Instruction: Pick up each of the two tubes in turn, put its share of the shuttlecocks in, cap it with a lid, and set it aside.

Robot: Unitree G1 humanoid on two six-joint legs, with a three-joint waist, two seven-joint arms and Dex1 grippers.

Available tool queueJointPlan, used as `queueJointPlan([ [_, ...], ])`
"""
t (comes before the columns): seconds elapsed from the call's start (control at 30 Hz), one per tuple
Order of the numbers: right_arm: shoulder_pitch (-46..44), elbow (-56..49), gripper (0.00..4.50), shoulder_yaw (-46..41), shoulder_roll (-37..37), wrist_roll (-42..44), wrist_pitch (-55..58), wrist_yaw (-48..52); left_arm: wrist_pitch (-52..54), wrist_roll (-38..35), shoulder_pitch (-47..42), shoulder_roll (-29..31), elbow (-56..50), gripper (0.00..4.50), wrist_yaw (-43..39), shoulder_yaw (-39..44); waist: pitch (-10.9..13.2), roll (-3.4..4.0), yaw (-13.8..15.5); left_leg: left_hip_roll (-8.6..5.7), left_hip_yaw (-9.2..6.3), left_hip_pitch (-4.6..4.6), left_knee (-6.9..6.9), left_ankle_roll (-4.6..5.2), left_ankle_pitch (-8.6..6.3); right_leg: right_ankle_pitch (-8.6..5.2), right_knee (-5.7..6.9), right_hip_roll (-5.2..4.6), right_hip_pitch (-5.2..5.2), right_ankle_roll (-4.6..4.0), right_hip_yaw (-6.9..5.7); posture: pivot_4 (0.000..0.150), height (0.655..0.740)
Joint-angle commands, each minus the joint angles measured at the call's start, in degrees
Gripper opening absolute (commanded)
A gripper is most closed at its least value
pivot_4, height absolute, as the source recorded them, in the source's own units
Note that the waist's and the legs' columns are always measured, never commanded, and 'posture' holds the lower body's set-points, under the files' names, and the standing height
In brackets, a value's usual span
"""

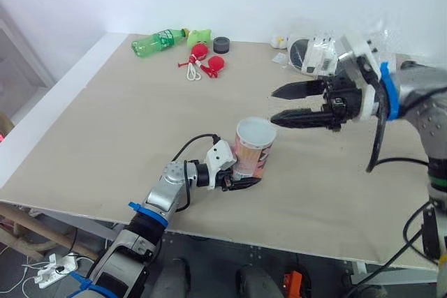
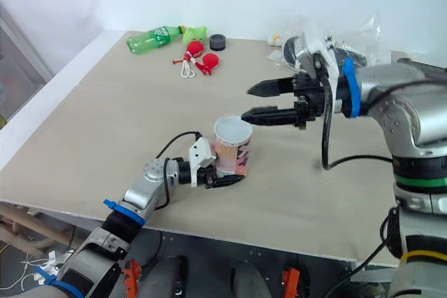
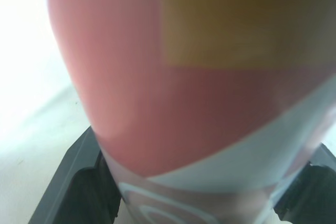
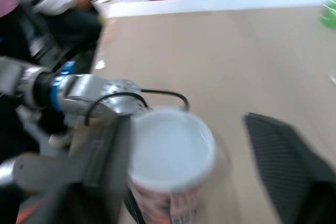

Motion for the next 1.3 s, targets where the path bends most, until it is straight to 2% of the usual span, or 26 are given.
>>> queueJointPlan([
  [0.03, 9.1, -9.9, 4.5, -9.8, 3.7, 4.7, 1.1, -8.6, 0.2, 0.2, 0.6, 1.6, 1.8, 4.48, -0.4, 1.1, 0.0, 0.01, -0.2, 0.0, 0.05, 0.0, -0.01, 0.0, 0.0, 0.0, 0.0, 0.0, -0.03, 0.0, 0.05, 0.15, 0.74],
  [0.13, 19.6, -17.2, 4.5, -13.7, 8.9, 5.3, -0.6, -15.5, 0.4, -1.4, 1.1, 2.5, 0.5, 4.48, -2.1, 1.9, 0.0, -0.05, -0.3, 0.04, -0.01, 0.04, -0.04, 0.02, 0.01, 0.0, 0.02, 0.11, -0.01, 0.01, 0.06, 0.15, 0.74],
  [0.27, 29.8, -24.5, 4.5, -14.6, 13.9, 3.6, -4.4, -21.6, 0.8, -2.8, 2.6, 4.7, -2.3, 4.48, -4.3, 2.7, 0.0, 0.0, -0.8, 0.13, -0.01, 0.09, -0.03, 0.05, 0.04, 0.01, 0.03, 0.21, -0.01, -0.01, 0.09, 0.15, 0.74],
  [0.4, 37.8, -27.9, 4.5, -11.7, 16.2, -1.5, -10.6, -23.9, 1.0, -3.7, 3.9, 7.5, -4.4, 4.48, -5.8, 3.9, -0.1, -0.08, -1.1, 0.12, 0.04, 0.11, -0.05, 0.04, 0.16, 0.03, 0.03, 0.22, -0.02, 0.15, 0.16, 0.15, 0.74],
  [0.53, 41.8, -27.1, 4.5, -7.2, 18.3, -5.9, -16.1, -24.7, 0.3, -3.5, 4.8, 9.5, -4.6, 4.48, -6.8, 4.2, -0.1, -0.22, -1.2, 0.18, 0.03, 0.15, -0.05, 0.03, 0.17, -0.09, 0.02, 0.26, -0.01, 0.38, 0.16, 0.15, 0.74],
  [0.83, 46.0, -18.4, 4.5, 4.3, 23.9, -17.1, -28.9, -25.9, 1.9, -5.7, 9.9, 15.0, -9.6, 4.48, -7.1, 7.8, -0.2, -0.34, -1.4, 0.26, 0.04, 0.23, -0.16, 0.03, 0.18, -0.12, 0.02, 0.34, -0.03, 0.23, 0.21, 0.15, 0.74],
  [0.93, 45.0, -14.1, 4.5, 6.6, 25.9, -19.5, -32.1, -26.2, 4.2, -7.8, 12.2, 17.3, -13.3, 4.48, -7.2, 9.6, -0.2, -0.35, -1.4, 0.3, 0.04, 0.28, -0.24, 0.03, 0.18, -0.02, 0.02, 0.36, -0.05, -0.06, 0.22, 0.15, 0.74],
  [1.1, 41.9, -7.7, 4.5, 9.2, 28.2, -21.9, -36.1, -25.8, 10.4, -13.4, 14.2, 20.8, -21.6, 4.48, -7.4, 13.3, -0.2, -0.44, -1.3, 0.33, 0.04, 0.25, -0.24, 0.02, 0.18, -0.03, 0.02, 0.35, -0.07, -0.05, 0.19, 0.15, 0.74],
  [1.3, 38.4, -2.4, 4.5, 11.1, 31.1, -22.6, -38.8, -24.7, 14.0, -15.5, 15.8, 23.7, -27.5, 4.48, -7.0, 14.7, -0.2, -0.49, -1.2, 0.28, 0.11, 0.19, -0.25, 0.01, 0.19, 0.0, -0.01, 0.22, -0.08, -0.11, 0.16, 0.15, 0.74],
])
